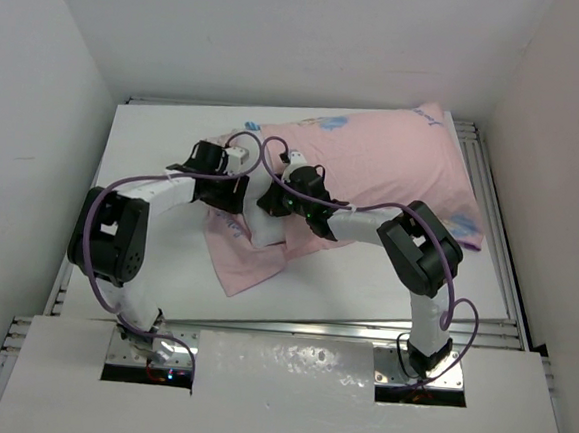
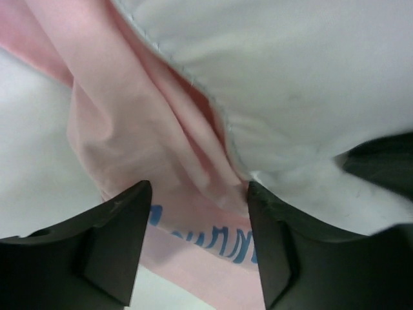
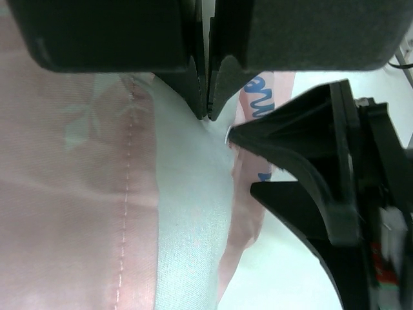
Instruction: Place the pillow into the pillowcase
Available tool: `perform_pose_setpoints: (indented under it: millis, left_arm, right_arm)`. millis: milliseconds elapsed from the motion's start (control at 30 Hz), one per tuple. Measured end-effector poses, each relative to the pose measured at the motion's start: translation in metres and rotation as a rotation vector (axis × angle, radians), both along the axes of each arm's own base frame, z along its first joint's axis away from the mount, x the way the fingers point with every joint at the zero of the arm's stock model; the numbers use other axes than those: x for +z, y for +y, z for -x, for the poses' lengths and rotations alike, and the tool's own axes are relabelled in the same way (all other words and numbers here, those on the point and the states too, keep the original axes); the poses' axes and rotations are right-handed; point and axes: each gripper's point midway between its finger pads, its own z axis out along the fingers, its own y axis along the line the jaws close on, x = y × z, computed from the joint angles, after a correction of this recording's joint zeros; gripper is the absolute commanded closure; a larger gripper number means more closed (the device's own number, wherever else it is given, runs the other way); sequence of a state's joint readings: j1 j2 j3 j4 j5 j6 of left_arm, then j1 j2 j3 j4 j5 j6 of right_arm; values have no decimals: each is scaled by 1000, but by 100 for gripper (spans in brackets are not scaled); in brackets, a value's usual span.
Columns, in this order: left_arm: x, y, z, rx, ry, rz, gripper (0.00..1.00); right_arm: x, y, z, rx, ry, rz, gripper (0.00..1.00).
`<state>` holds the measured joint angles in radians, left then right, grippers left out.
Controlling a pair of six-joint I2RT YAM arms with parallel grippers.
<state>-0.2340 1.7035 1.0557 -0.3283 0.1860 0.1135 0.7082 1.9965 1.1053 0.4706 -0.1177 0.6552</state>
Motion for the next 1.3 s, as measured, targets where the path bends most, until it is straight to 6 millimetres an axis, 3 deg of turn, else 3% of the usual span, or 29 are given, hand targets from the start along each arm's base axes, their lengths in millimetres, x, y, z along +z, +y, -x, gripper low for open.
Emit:
perform_pose_setpoints:
  millis: [67,200,267,333,433,667,800,933,1000,1033,1100,1233,1300]
  left_arm:
    - [-6,2,6,-4,18,-6,39]
    - [-25,9,25,-6,74,-30,56]
    - [-28,11,27,-8,84,-41,53]
    - [-30,11,26,-12,82,-43,41]
    - [-29,8,22,-10,73,-25,36]
    - [-16,-6,7,-15,21,45,37]
    - [-19,-7,-9,2,0,34,41]
    - [-37,-5,-22,25,11,12,57]
    - [-36,-6,-34,36,-1,12,73]
    - [-37,-8,-40,38,-4,13,88]
    - [-37,-11,-46,41,-6,24,100]
    - [-35,-14,-39,19,18,55,100]
    - [-22,-16,-28,-10,31,117,100]
  right_arm:
    - [0,0,0,0,0,0,100]
    - [0,0,0,1,1,-1,100]
    - [0,0,0,2,1,-1,100]
    - [0,0,0,3,1,-1,100]
    - [0,-1,-1,3,1,1,100]
    - [0,-1,-1,6,0,3,100]
    - [0,-1,0,10,0,2,100]
    - [0,-1,0,13,1,1,100]
    - [1,-1,0,14,0,0,100]
    - [1,0,0,14,0,-1,100]
    - [2,-1,0,14,-1,-1,100]
    - [5,-1,1,14,-3,-3,100]
    - [6,-4,2,20,-3,7,99]
